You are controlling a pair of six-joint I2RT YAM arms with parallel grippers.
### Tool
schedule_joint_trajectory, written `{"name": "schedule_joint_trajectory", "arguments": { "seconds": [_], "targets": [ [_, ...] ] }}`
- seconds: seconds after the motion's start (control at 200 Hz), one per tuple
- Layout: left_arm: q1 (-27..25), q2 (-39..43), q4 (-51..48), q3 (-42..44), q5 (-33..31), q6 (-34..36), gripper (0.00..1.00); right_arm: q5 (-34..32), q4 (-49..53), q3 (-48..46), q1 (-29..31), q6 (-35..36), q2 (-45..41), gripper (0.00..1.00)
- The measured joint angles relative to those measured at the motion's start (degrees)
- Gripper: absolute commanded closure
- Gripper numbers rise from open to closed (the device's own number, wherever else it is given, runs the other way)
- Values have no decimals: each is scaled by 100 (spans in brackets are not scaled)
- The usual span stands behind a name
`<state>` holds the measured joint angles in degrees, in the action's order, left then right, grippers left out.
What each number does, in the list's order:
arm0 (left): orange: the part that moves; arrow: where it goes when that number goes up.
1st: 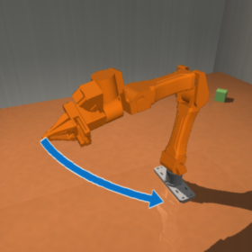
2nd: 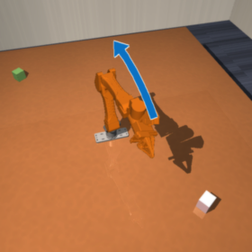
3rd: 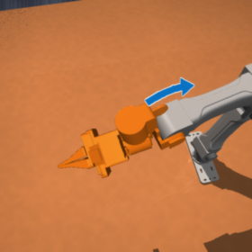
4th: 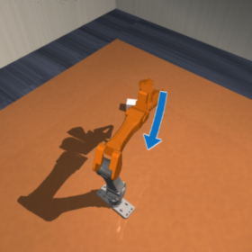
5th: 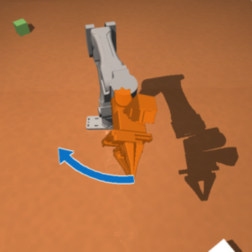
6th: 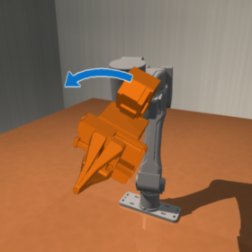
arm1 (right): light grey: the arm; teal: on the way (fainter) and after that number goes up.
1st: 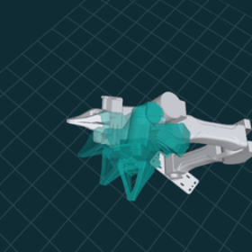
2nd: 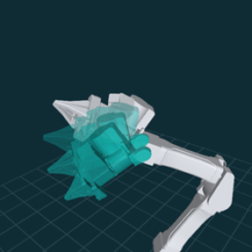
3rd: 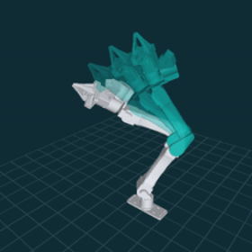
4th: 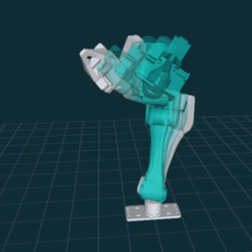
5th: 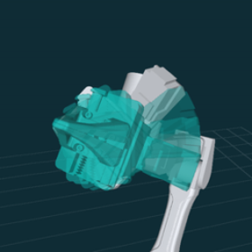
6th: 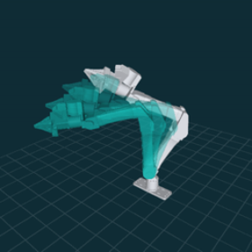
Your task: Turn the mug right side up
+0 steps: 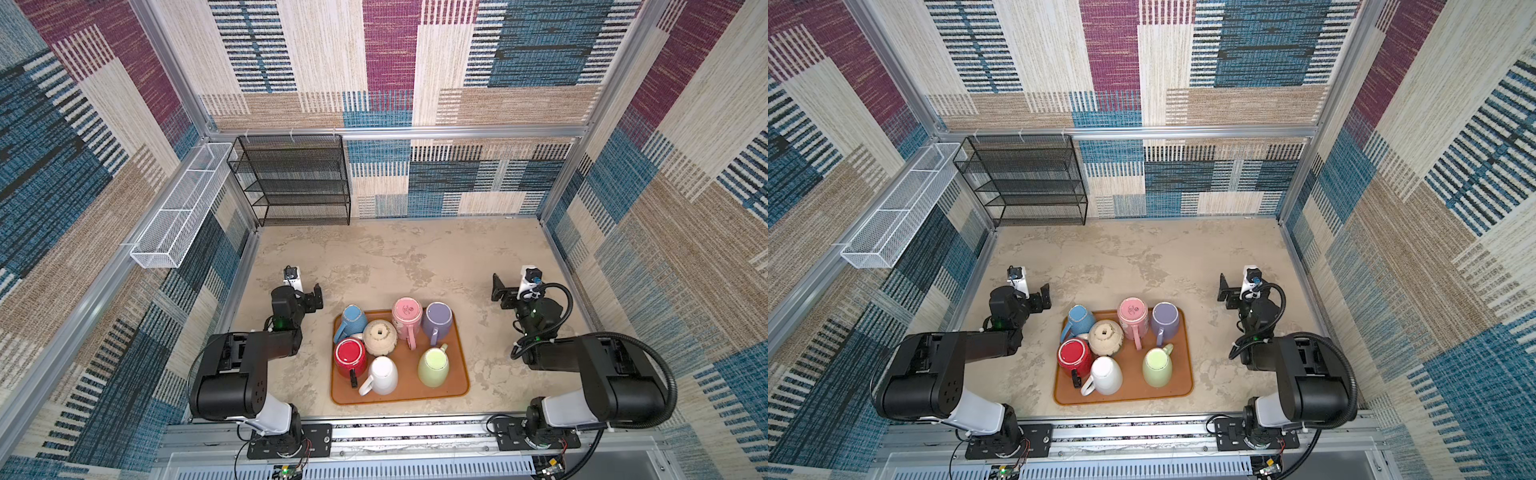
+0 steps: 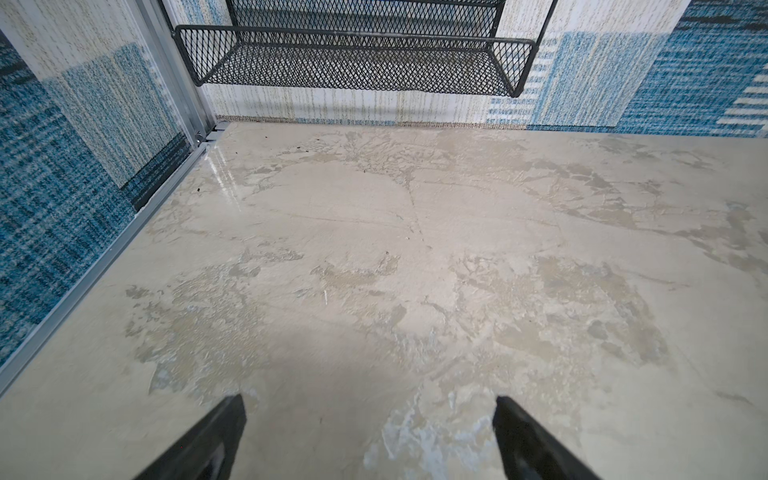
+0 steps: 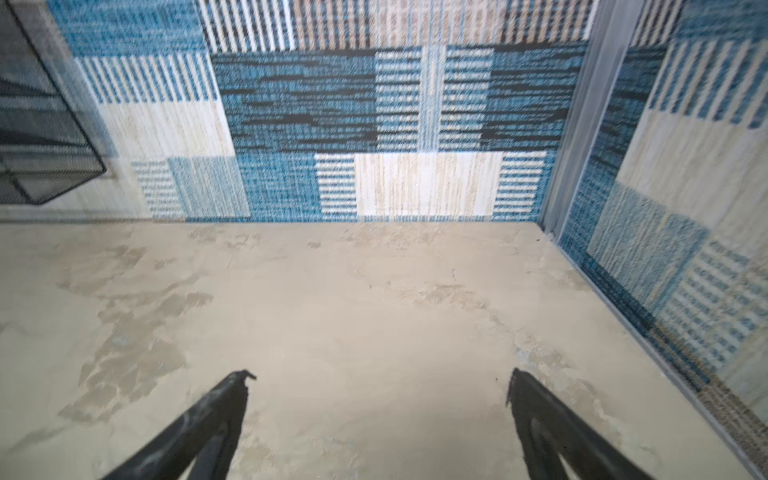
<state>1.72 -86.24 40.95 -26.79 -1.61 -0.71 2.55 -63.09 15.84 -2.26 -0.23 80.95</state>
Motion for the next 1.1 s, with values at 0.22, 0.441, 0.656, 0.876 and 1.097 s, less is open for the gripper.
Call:
{"name": "schedule_joint_trajectory", "arguments": {
  "seconds": [0.22, 0.441, 0.656, 0.876, 1.097],
  "targets": [
    [-107, 977, -1139, -452, -426, -79, 8, -302, 1510, 463, 0, -490, -337, 0],
    [-240, 1902, -3003, -1585, -240, -127, 5, -179, 2892, 925, 7, -933, -1388, 3],
    [-503, 2726, -4924, -2376, 404, -328, 11, 199, 4422, 1670, 251, -1130, -2181, 6],
    [-951, 3235, -6487, -2787, 494, -374, 21, 391, 5840, 2345, 1058, -1163, -2559, 10],
    [-1392, 3128, -7720, -3340, 496, -199, 29, 546, 6590, 2465, 1665, -1161, -2920, 16]
  ]
}}
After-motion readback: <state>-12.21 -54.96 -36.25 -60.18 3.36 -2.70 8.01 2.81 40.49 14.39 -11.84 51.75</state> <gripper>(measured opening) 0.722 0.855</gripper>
